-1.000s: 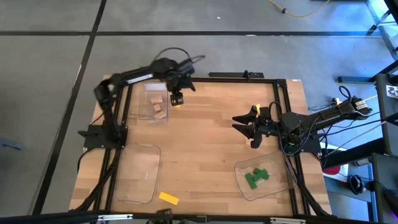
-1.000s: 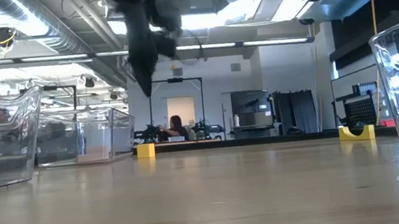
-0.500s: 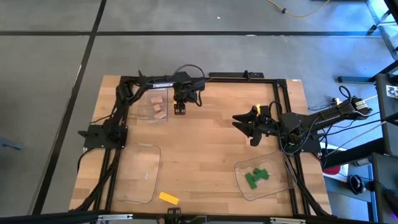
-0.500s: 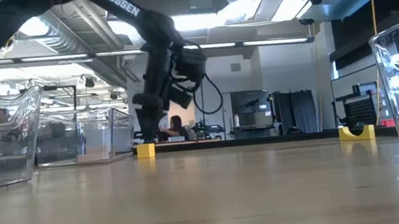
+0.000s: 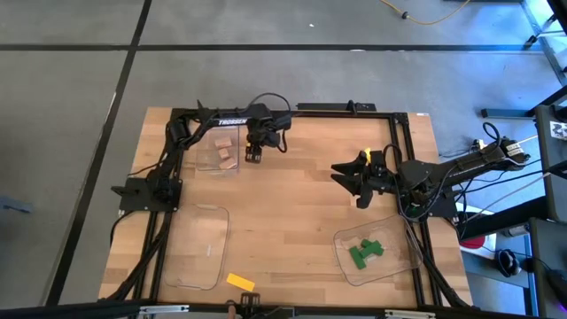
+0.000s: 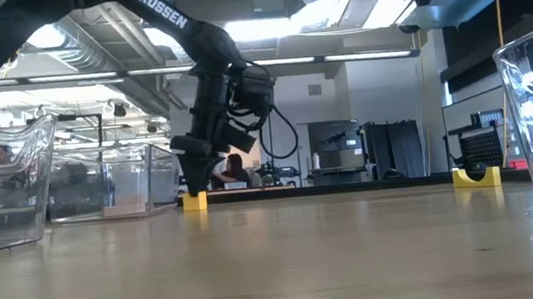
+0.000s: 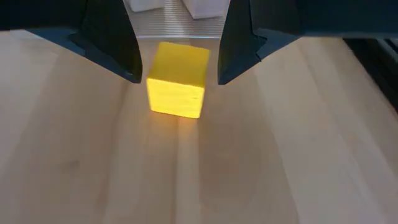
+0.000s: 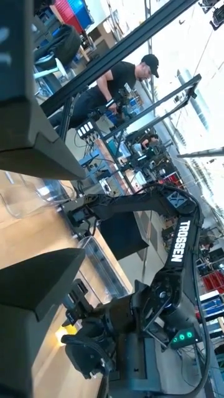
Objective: Sort & place blocks by color
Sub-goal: Put the left yellow block into the bottom left transparent bin
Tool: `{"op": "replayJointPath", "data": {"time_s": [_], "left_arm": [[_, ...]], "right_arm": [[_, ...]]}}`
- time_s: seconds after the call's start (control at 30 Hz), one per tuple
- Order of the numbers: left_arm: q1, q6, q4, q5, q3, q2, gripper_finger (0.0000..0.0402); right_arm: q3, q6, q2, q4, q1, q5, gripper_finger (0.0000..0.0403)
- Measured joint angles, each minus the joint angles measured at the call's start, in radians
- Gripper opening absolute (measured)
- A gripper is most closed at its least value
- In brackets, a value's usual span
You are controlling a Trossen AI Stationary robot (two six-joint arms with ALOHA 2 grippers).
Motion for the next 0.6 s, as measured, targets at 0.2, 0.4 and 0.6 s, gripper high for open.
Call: {"op": "replayJointPath", "data": {"time_s": [0.2,0.4,0.6], "left_arm": [[0.002,0.005,0.034,-0.009,-0.052,0.0,0.0202],[0.002,0.021,0.075,-0.009,-0.093,0.0,0.0202],[-0.001,0.027,0.096,-0.003,-0.095,0.0,0.0173]], "right_arm": [[0.0,0.0,0.0,-0.006,0.0,0.0,0.0193],[0.0,0.0,0.0,-0.007,0.0,0.001,0.0193],[0.0,0.0,0.0,-0.014,0.0,0.001,0.0193]]}}
